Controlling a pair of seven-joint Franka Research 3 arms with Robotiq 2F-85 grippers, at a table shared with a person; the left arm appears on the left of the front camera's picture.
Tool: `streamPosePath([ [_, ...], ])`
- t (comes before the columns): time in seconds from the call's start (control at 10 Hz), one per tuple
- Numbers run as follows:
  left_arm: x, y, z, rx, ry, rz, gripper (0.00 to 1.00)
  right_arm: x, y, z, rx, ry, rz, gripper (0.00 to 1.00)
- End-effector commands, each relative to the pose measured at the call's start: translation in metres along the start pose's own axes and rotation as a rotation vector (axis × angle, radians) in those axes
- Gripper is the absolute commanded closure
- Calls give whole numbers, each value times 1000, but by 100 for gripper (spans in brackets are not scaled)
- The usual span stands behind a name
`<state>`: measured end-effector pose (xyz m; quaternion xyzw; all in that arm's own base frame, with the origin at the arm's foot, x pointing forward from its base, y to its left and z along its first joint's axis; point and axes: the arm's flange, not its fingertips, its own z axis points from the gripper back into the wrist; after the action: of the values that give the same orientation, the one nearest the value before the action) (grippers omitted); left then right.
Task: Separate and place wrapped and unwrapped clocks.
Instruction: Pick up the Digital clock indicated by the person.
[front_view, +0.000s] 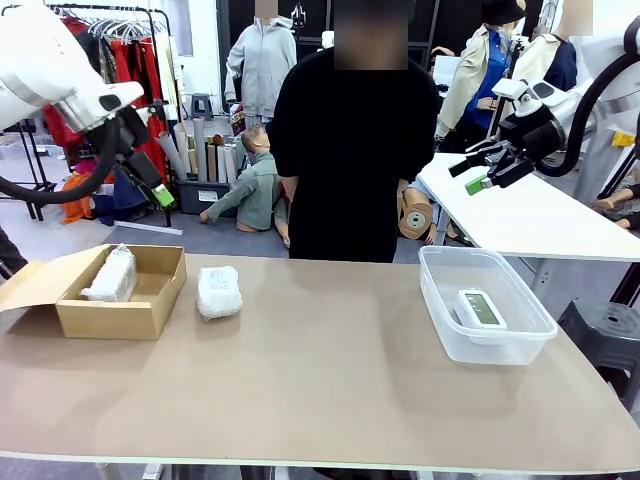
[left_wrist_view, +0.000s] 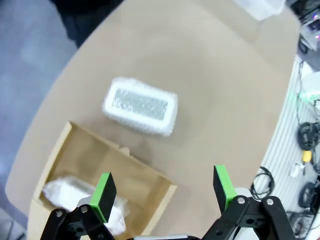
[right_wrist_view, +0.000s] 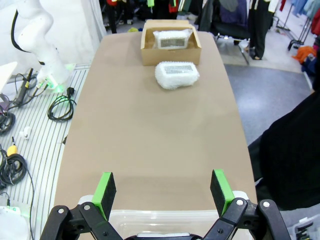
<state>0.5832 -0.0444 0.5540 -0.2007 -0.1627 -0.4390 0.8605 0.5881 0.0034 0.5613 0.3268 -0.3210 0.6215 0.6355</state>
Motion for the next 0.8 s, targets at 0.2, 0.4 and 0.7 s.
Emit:
streamPosePath([
  [0.2,-18,1,11,-24,-224,-265,0,2,1,0,-1,-8,2,0],
  [0.4,-21,8,22,-58,-289,-430,0,2,1,0,-1,-8,2,0],
  [0.7,-28,13,20,-74,-250,-528,0,2,1,0,-1,-8,2,0],
])
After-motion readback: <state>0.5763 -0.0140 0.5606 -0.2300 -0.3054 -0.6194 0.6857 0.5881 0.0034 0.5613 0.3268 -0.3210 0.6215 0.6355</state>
